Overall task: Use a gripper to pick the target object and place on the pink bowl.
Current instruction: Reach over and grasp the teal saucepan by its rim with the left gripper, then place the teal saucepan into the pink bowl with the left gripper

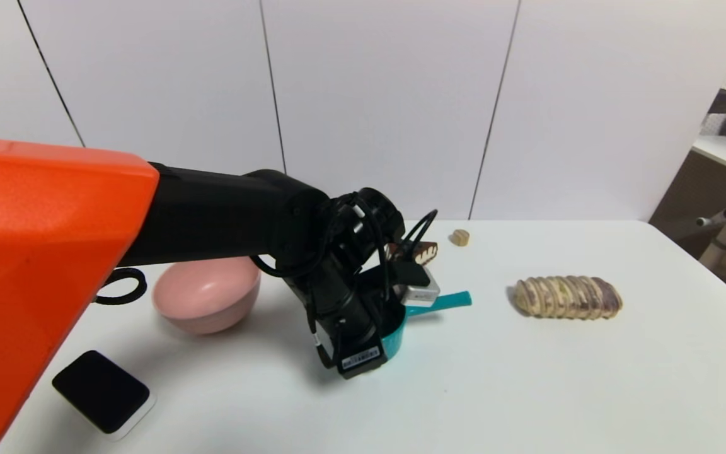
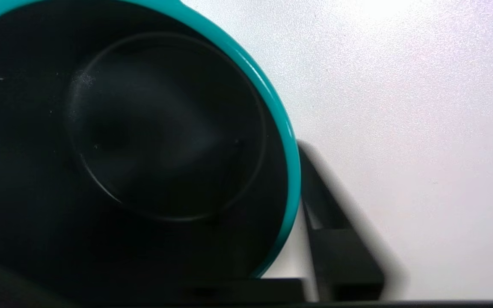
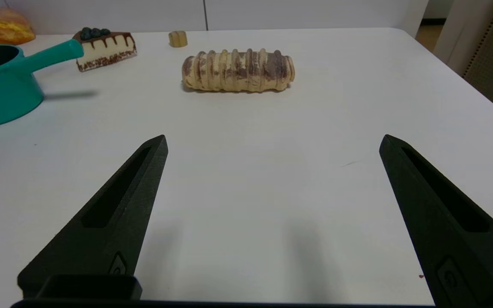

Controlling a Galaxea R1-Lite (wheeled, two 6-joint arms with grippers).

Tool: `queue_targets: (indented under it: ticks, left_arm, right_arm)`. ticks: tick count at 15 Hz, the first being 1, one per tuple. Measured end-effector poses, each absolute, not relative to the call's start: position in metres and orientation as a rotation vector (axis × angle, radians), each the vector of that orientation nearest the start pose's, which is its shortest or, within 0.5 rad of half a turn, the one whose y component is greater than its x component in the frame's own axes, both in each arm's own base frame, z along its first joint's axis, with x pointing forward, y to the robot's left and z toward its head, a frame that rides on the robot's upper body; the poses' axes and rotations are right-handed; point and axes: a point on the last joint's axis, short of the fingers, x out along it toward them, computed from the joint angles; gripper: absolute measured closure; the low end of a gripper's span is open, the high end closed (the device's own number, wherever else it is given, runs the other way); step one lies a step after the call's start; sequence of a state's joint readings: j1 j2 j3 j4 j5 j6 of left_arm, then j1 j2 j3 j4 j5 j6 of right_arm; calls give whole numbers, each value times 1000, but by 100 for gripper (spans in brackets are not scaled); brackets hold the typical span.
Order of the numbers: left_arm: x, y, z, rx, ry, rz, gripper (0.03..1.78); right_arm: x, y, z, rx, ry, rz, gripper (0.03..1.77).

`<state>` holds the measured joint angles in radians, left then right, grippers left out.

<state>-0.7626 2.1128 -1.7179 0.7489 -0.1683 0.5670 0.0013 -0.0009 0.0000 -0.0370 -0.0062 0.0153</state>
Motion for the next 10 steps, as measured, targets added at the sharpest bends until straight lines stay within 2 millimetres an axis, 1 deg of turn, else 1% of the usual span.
queue_targets:
  ticks: [1,5,7,10]
  left_arm:
    - [277,-270,168,811,878,-1140,168]
    - [274,-266,172,810,882,-1136,168]
    - [272,-262,179,806,873,-1131,168]
    - [270,-248,196,792,857,-1107,168]
  right_arm:
    - [-23,0,79,15,-36,-5,9]
    - [-23,0,79,15,-38,-4,9]
    - [-23,0,79,15,-38,-5,9]
    - [-23,0,79,16,-38,-5,9]
